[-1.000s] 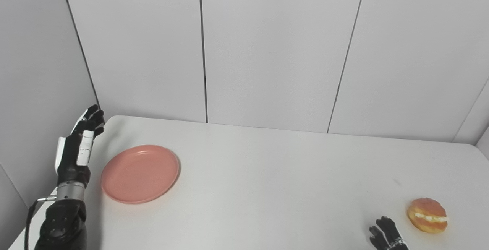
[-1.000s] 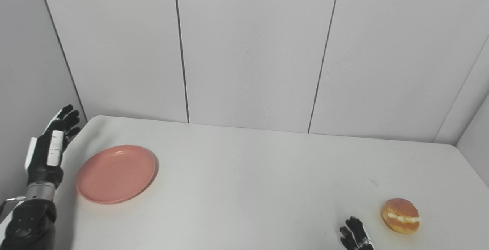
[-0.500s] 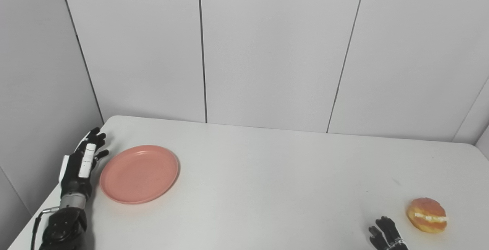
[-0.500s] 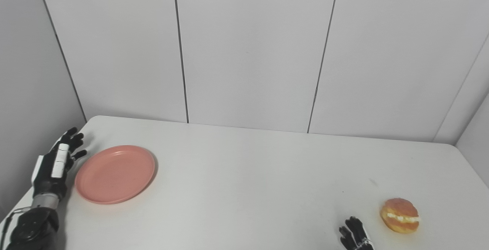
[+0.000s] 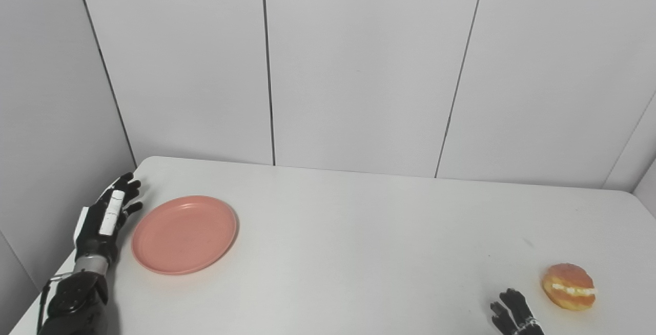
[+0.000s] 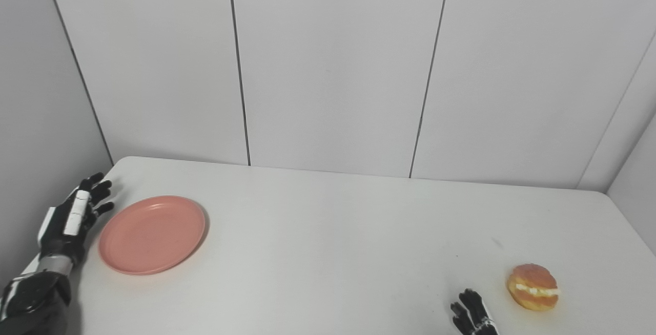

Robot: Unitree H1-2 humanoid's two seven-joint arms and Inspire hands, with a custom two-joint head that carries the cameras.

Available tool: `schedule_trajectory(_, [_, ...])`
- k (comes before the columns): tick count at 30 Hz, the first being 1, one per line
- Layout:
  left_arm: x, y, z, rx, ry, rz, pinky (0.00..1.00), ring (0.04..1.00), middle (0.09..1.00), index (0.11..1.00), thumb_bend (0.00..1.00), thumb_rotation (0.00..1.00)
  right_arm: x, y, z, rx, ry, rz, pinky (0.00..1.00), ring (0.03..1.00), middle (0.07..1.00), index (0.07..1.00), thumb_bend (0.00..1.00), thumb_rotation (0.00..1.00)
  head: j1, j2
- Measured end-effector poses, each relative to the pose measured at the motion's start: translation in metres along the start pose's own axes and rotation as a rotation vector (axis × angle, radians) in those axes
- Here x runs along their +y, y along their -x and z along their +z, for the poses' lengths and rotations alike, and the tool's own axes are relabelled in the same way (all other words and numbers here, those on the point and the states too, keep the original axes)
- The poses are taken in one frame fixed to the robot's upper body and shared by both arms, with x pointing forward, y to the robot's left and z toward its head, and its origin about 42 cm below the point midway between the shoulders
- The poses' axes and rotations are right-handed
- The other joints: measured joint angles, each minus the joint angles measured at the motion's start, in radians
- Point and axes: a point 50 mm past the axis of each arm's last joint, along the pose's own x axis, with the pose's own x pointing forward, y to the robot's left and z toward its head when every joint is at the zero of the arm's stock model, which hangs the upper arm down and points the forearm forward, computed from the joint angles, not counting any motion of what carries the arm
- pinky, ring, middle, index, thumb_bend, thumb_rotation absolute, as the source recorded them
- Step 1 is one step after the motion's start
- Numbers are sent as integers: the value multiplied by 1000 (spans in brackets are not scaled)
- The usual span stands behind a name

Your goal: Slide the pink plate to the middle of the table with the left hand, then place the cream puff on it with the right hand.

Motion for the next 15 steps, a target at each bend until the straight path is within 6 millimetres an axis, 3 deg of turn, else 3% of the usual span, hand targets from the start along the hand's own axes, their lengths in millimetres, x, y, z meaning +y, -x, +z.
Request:
schedule_trajectory(5, [-1,0,2,-10,-6,-6,808,876,841,801,1000,813,0,0,0,0,0,0,955,920,947,926,856,1000,-3,3])
schedule_trajectory(11, [-9,4,3,-32,-33,-55,864,928,902,878,983,878,0,0,0,0,4,2,944,906,941,926,858,1000,-9,5])
schedule_trajectory(15, [-27,6,4,-55,-31,-113,829,942,921,916,978,889,1,0,0,0,11,0,945,900,943,930,863,1000,-14,8])
